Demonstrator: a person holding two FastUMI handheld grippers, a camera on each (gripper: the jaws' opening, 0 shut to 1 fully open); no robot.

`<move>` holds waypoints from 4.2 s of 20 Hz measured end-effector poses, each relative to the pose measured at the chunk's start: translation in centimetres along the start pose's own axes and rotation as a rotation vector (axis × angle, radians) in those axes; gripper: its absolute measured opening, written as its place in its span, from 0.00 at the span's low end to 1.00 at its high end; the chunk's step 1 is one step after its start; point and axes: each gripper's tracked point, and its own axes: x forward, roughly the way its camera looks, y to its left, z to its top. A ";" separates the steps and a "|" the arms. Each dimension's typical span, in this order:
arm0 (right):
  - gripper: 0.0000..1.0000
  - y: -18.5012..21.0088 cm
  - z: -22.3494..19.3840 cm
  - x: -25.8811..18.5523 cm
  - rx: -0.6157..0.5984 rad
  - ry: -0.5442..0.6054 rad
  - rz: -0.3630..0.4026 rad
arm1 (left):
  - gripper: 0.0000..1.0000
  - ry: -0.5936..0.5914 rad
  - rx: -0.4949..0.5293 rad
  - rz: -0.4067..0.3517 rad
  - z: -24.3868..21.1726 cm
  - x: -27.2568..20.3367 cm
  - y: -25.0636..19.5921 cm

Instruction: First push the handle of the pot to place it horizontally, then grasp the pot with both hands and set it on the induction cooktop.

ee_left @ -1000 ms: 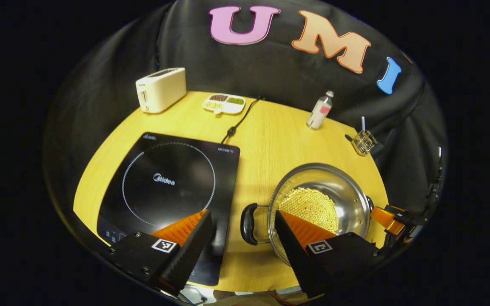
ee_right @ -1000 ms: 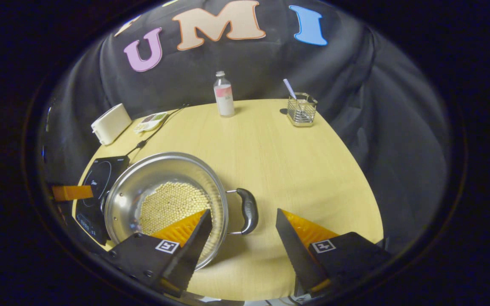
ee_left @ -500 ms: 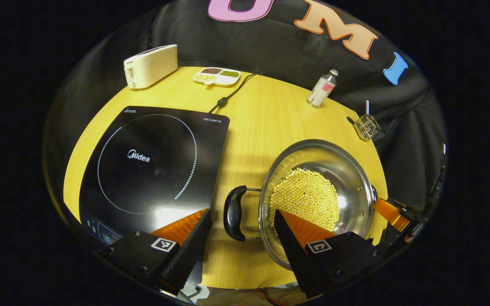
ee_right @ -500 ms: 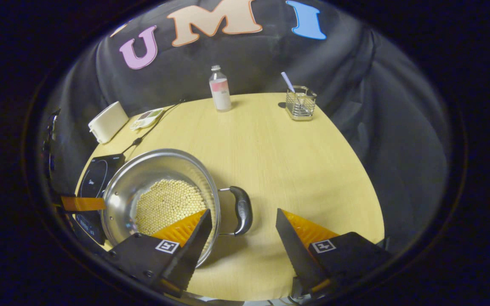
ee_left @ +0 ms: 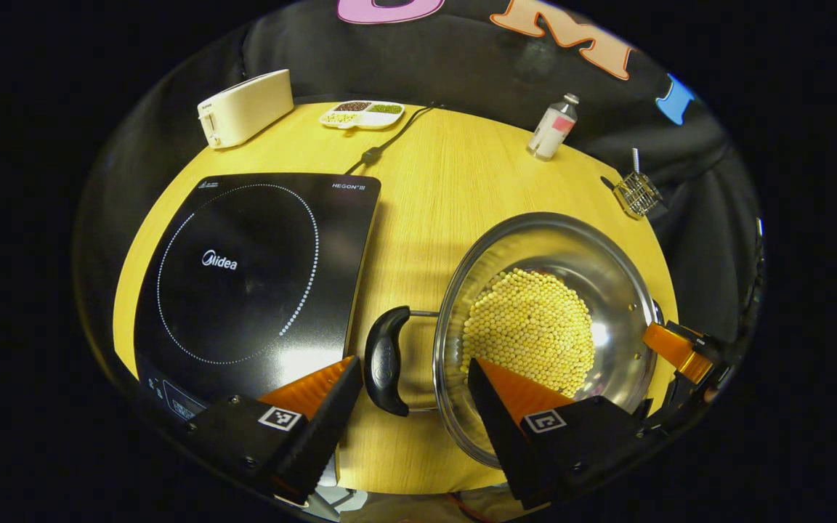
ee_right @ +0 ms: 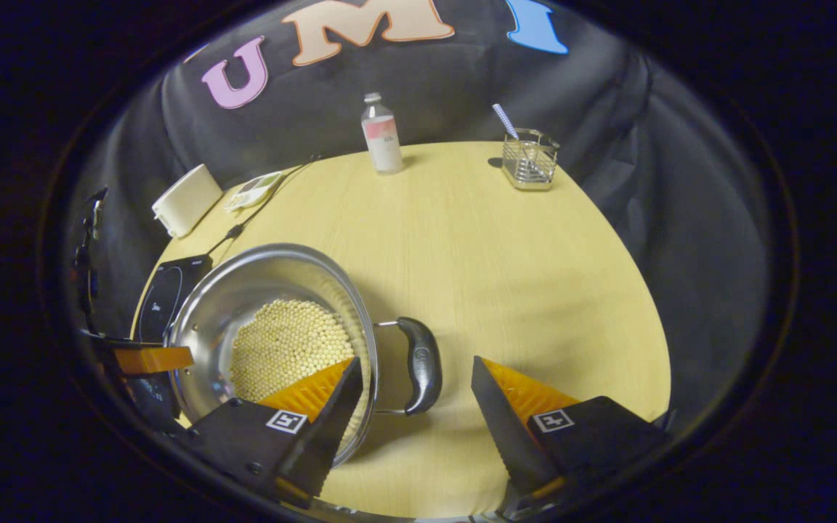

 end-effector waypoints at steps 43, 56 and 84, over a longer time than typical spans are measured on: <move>0.47 4.1 -1.3 -2.5 0.178 0.007 -0.013 | 0.61 -0.087 0.120 -0.034 4.3 -0.8 2.3; 0.47 12.1 -1.5 -4.9 0.303 -0.041 -0.096 | 0.61 -0.101 0.259 -0.107 9.2 -2.2 8.5; 0.46 30.7 1.6 0.7 0.208 -0.006 0.043 | 0.63 -0.138 0.137 0.006 13.4 -3.3 26.7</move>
